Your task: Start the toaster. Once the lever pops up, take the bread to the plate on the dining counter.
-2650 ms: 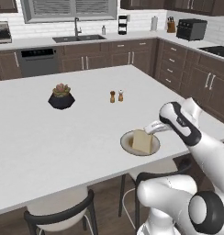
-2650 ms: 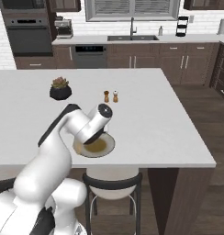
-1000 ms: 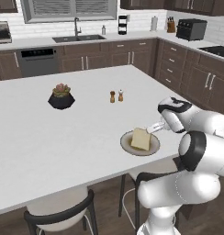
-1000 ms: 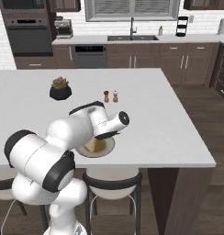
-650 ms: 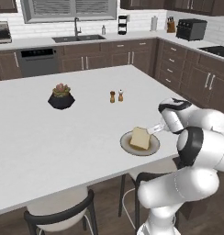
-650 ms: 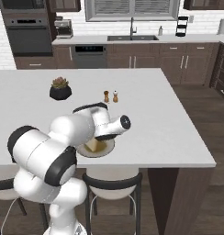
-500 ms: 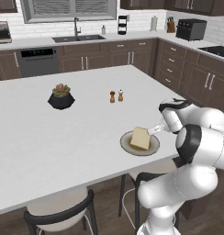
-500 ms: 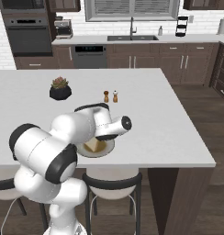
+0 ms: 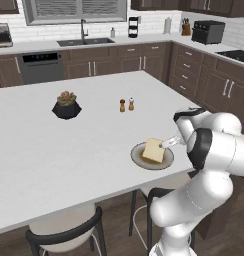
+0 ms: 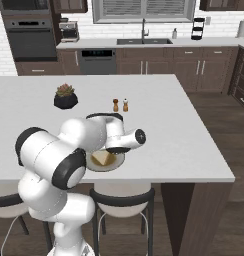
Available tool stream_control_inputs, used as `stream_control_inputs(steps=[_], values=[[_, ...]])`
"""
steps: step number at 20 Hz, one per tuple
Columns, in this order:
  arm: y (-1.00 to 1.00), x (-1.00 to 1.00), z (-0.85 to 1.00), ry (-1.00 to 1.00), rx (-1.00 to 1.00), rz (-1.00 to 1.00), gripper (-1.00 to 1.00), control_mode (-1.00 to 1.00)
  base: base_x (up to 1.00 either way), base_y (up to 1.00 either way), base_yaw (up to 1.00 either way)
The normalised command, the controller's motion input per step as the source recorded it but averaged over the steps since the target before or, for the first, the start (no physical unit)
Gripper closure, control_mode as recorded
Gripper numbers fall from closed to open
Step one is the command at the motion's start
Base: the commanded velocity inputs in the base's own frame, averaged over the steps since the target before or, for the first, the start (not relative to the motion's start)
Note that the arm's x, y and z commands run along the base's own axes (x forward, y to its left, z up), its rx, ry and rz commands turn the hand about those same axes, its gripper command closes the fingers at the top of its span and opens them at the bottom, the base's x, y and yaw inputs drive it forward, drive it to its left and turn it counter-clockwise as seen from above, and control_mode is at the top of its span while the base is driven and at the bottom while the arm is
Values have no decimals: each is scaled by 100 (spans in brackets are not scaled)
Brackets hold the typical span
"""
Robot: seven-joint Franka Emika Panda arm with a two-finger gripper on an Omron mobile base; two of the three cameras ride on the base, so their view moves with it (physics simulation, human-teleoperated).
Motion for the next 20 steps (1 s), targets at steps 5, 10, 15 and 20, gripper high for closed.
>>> stream_control_inputs(steps=[5,10,15,20], values=[[-5,18,-10,4,1,0,-100,-100,0,0,0],[-6,15,-16,10,0,0,-100,-100,0,0,0],[-4,6,-19,11,-1,0,-100,-100,0,0,0],[0,6,-6,14,-10,0,-100,-100,0,0,0]])
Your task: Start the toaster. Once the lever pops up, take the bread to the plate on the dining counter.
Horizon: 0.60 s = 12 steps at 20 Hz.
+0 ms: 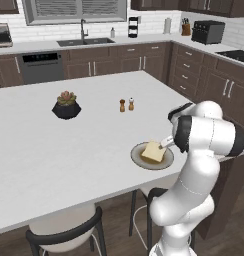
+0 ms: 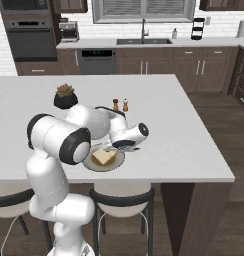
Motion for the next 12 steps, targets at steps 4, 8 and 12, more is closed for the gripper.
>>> stream_control_inputs(steps=[4,8,12], values=[[0,1,0,14,-21,-1,-100,-100,0,0,0],[0,0,0,12,-25,-4,-100,-100,0,0,0],[0,0,0,5,-28,-6,-100,-100,0,0,0]])
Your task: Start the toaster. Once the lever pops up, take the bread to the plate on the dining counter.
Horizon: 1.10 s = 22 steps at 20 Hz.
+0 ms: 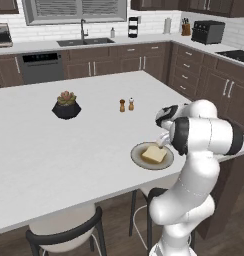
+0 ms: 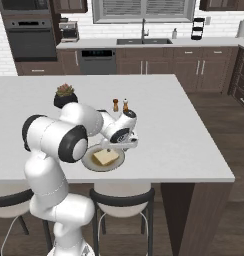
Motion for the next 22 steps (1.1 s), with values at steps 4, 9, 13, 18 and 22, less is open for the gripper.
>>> stream_control_inputs(steps=[4,9,13,18,22], values=[[22,-26,28,0,-19,-10,-100,-100,0,0,0],[45,-54,64,0,-19,-11,-100,-100,0,0,0],[52,-87,80,-1,-15,-12,-100,-100,0,0,0],[49,-95,92,-8,-13,-10,-100,-100,0,0,0],[66,-98,84,-26,-22,-1,-100,-100,0,0,0]])
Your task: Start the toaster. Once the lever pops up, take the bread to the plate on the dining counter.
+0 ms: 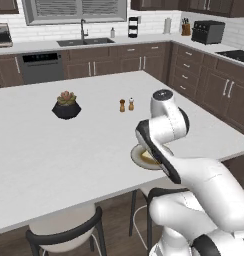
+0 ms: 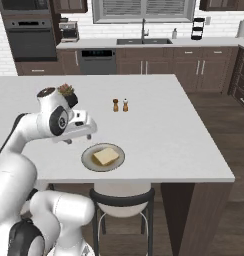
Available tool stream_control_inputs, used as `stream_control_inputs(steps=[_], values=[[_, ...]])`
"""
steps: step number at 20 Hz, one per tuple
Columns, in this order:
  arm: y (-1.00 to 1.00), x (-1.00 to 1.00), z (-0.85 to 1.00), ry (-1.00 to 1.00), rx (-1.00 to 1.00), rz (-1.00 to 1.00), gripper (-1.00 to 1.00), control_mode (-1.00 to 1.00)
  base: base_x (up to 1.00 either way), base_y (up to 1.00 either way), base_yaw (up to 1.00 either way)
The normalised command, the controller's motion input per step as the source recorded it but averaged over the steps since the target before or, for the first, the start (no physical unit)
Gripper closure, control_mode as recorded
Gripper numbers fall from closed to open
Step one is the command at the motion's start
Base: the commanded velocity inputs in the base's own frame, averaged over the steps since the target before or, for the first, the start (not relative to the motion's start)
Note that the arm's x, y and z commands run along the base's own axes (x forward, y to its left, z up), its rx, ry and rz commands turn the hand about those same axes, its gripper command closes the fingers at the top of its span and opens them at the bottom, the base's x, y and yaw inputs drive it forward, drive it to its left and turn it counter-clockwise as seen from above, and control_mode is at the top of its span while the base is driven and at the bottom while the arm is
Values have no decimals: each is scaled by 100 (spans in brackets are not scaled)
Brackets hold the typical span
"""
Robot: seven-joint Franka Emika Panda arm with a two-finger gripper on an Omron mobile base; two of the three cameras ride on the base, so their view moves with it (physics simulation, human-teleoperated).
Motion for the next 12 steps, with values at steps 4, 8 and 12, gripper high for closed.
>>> stream_control_inputs(steps=[4,8,12], values=[[64,-100,86,-31,-25,0,-100,-100,0,0,0],[59,-100,85,-26,-26,1,-100,-100,0,0,0],[62,-78,30,-15,-32,1,-100,-100,0,0,0]])
